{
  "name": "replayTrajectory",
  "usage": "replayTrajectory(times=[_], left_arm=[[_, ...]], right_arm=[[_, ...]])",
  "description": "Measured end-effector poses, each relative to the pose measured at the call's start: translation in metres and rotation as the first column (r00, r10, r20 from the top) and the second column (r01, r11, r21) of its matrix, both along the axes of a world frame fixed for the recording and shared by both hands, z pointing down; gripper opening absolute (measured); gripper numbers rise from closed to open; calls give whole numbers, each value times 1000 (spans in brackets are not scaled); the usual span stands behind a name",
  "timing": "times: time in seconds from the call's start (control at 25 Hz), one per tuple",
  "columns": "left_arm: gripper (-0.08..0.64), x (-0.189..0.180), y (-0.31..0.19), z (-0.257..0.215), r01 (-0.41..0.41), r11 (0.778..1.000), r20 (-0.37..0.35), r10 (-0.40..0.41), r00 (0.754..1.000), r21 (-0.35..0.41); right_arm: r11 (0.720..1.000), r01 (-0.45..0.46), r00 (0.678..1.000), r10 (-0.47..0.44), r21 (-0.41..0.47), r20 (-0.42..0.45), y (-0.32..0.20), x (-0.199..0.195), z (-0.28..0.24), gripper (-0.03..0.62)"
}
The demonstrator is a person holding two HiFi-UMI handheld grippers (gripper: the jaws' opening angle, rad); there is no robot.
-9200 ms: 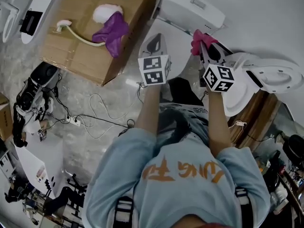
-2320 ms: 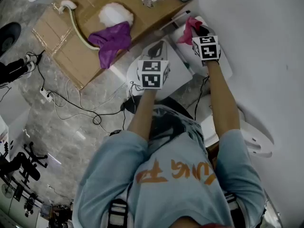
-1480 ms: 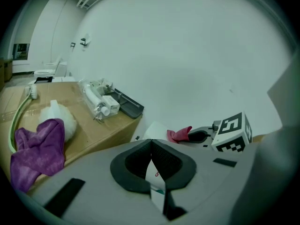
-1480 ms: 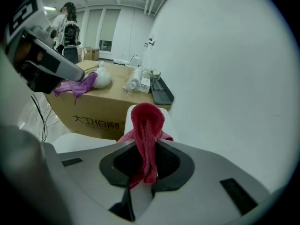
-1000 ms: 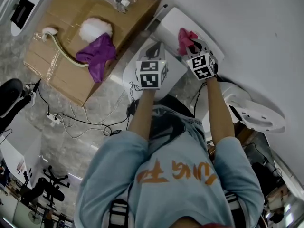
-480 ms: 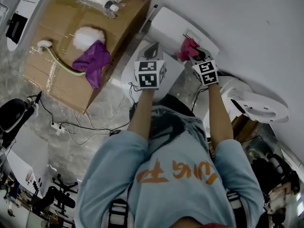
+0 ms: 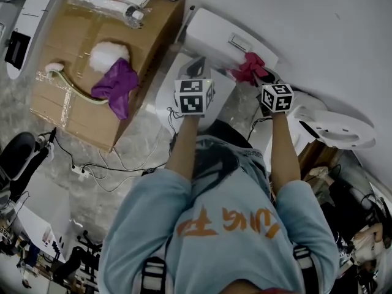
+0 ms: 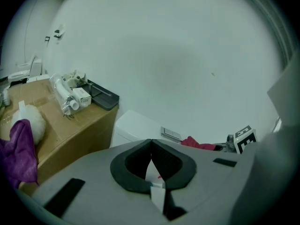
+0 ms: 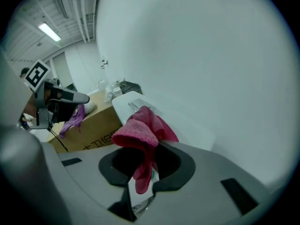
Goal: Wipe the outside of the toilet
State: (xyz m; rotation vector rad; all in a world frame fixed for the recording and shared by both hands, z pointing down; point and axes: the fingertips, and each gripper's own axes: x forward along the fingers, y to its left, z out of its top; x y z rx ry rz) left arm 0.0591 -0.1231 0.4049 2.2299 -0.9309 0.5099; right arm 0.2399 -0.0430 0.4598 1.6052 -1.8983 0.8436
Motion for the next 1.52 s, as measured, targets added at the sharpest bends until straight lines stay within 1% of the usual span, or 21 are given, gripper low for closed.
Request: replayTrajectory(times=[0.08, 0.2, 0.32, 0.4, 0.44, 0.56, 0.6, 0.64, 0.76, 0.88, 0.96, 1.08, 1.16, 1.32, 1.4, 1.52], left_arm=[[26, 0, 0, 0, -4, 1000, 1, 4, 1000, 1], [26, 1, 1, 1, -7, 1000, 5, 7, 1000, 6], [26, 4, 3, 0, -12, 1000, 10, 12, 1000, 8], [26, 4, 6, -1, -25, 1000, 18, 25, 1000, 10], [26, 5, 7, -2, -33, 999, 22, 32, 999, 12], [26, 8, 12, -4, -40, 999, 30, 39, 999, 21], [26, 10, 13, -4, -38, 999, 32, 38, 999, 24], [26, 12, 15, -4, -38, 999, 34, 37, 999, 26], [26, 16, 19, -7, -47, 998, 45, 46, 998, 33], [26, 14, 28, -10, -66, 997, 74, 63, 995, 40], [26, 11, 35, -11, -72, 996, 99, 67, 993, 46], [26, 0, 38, -11, -52, 998, 133, 45, 990, 48], [26, -10, 38, -11, -30, 998, 153, 22, 988, 49], [26, -20, 38, -13, 8, 998, 185, -20, 983, 64], [26, -22, 40, -14, 23, 997, 195, -37, 980, 74], [26, -26, 46, -14, 34, 997, 200, -48, 979, 75]], right_arm=[[996, -86, 996, 86, 3, 37, 10, 15, 1, 95], [978, -210, 974, 208, 6, 95, 25, 37, 2, 94], [958, -288, 952, 285, 5, 113, 39, 56, 2, 94], [939, -343, 934, 342, -4, 102, 51, 67, 4, 95], [925, -381, 920, 381, -17, 92, 58, 73, 6, 95], [866, -492, 869, 494, -88, 13, 86, 97, 15, 92], [853, -511, 858, 513, -102, -10, 95, 104, 16, 91], [847, -521, 853, 522, -103, -17, 103, 108, 16, 91], [851, -520, 853, 522, -74, 10, 120, 110, 16, 89], [855, -517, 855, 518, -39, 37, 126, 105, 9, 89], [867, -498, 865, 498, -5, 58, 121, 100, 2, 89], [903, -423, 904, 416, 72, 101, 99, 80, -13, 89], [921, -369, 926, 354, 121, 129, 80, 63, -24, 89], [933, -293, 947, 254, 208, 196, 49, 33, -47, 89], [933, -267, 948, 209, 240, 242, 38, 16, -55, 89], [927, -273, 928, 184, 256, 324, 27, -12, -60, 89]])
